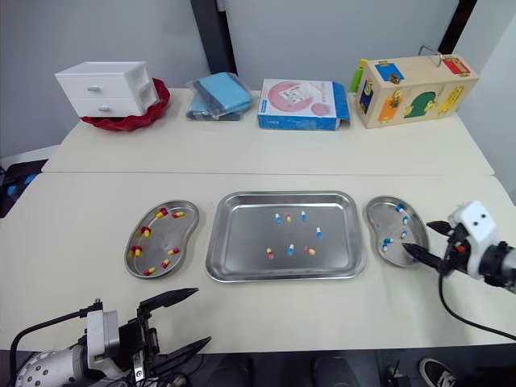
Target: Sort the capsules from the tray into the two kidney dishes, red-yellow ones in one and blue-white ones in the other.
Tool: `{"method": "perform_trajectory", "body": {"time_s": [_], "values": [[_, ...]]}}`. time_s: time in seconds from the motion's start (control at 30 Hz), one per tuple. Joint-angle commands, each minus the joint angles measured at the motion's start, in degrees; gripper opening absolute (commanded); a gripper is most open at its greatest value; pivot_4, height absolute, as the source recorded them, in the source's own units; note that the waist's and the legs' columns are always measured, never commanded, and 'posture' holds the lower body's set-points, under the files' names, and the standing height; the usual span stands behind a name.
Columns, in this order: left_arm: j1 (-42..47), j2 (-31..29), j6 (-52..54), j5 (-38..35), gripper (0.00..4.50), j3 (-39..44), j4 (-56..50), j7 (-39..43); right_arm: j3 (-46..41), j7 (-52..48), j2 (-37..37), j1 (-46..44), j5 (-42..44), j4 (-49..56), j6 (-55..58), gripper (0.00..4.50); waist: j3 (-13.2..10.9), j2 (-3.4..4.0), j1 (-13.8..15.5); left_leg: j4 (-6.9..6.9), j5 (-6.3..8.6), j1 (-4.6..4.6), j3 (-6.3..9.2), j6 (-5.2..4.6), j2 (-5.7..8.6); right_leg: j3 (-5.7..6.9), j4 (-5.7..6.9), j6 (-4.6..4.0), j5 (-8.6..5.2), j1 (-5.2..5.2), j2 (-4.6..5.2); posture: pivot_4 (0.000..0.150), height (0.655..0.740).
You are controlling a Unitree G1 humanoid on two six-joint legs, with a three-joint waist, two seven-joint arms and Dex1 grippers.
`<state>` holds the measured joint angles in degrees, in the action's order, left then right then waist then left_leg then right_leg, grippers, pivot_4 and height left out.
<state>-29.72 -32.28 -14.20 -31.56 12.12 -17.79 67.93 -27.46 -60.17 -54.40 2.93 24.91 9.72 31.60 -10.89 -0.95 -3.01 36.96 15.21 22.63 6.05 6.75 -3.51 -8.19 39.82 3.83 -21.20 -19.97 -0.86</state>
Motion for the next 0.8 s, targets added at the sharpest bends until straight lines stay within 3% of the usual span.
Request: {"method": "perform_trajectory", "body": {"time_s": [0.03, 0.3, 0.8], "values": [[-0.8, 0.1, 0.1, -1.2, 4.5, 1.6, -1.1, -1.1, -5.6, -5.2, -2.5, 2.0, 1.9, -1.9, -3.2, 4.47, 0.0, 0.0, 0.0, 0.0, 0.0, -0.04, 0.0, 0.0, 0.0, 0.0, 0.0, 0.0, 0.0, 0.03, 0.0, 0.15, 0.74], [-1.9, 0.3, 0.2, -1.5, 4.5, 4.5, -1.4, -3.3, -4.7, -13.6, -11.1, 4.9, -2.4, -13.9, -9.1, 4.47, 0.0, -0.01, -0.3, -0.01, 0.01, -0.41, -0.08, -0.01, 0.0, -0.08, -0.22, 0.02, 0.0, 0.45, 0.0, 0.15, 0.74], [-2.9, 0.6, 1.5, -2.0, 4.5, 5.2, -2.7, -5.7, -0.2, -15.2, -12.1, 1.1, -4.0, -17.3, -12.6, 4.47, 0.0, 0.0, -0.2, -0.06, 0.06, -0.67, -0.2, -0.09, -0.03, -0.19, -0.41, 0.06, 0.02, 0.71, 0.0, 0.15, 0.74]]}}
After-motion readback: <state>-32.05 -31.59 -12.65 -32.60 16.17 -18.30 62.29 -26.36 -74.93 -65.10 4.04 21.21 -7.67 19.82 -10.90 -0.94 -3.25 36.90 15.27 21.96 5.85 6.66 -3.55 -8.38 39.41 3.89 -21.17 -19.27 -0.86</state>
